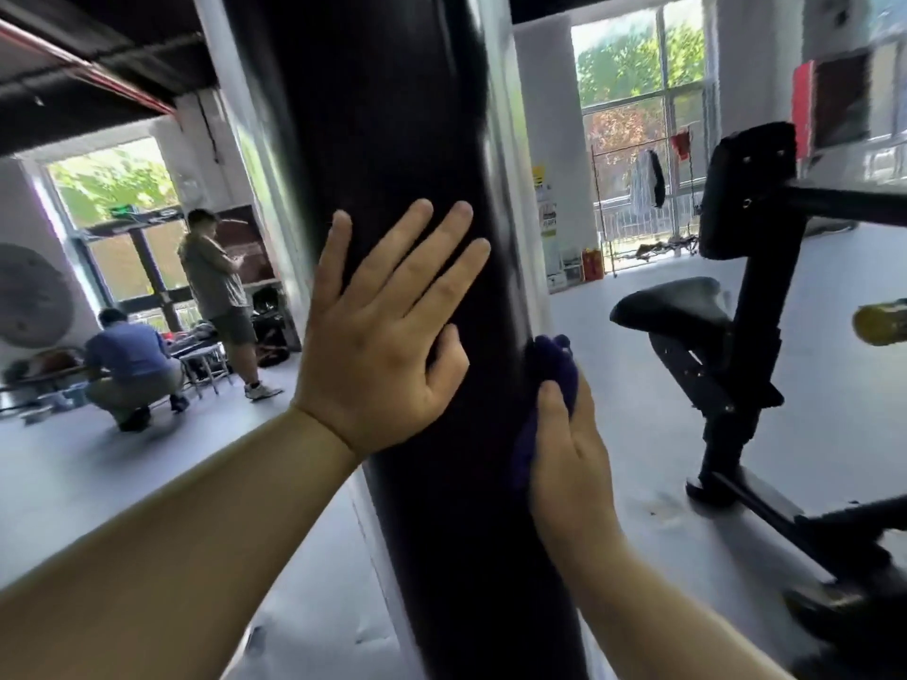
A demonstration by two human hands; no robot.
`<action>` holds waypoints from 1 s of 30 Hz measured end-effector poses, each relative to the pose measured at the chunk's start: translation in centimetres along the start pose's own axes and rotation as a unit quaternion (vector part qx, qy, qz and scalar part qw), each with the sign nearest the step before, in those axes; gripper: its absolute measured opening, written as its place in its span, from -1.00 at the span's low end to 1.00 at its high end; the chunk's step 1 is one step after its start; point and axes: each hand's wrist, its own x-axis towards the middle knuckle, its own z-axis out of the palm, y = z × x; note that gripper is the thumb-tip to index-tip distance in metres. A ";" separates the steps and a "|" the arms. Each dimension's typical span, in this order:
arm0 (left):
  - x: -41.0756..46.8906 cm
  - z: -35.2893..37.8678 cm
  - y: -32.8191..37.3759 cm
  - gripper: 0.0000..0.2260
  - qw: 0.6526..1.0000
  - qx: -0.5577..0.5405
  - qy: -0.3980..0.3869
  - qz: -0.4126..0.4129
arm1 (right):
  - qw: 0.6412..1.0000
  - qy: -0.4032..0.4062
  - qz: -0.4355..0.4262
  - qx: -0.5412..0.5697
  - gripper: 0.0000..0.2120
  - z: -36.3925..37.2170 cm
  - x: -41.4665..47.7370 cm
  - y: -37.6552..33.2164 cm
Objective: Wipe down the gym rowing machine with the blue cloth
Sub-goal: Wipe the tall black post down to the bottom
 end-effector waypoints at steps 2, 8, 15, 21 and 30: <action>0.0 0.0 0.0 -0.50 1.000 0.021 -0.001 0.014 | 0.995 0.027 0.072 0.062 -0.69 0.9 2.9 -2.7; 0.2 -0.4 0.1 -0.45 1.000 0.010 -0.009 0.003 | 0.991 -0.011 -0.056 0.119 -0.58 2.4 12.0 -11.2; 0.4 -0.5 0.3 -0.41 0.999 0.045 -0.030 0.000 | 0.988 0.003 0.076 0.136 -0.69 0.9 4.6 -3.1; 1.5 -0.7 -0.2 -0.37 0.992 0.088 -0.061 0.070 | 0.982 -0.044 -0.009 0.182 -0.59 2.5 13.8 -11.7; 1.1 -0.5 0.5 -0.49 0.969 0.105 -0.109 0.194 | 0.953 0.036 0.253 0.163 -0.76 -0.7 1.0 2.4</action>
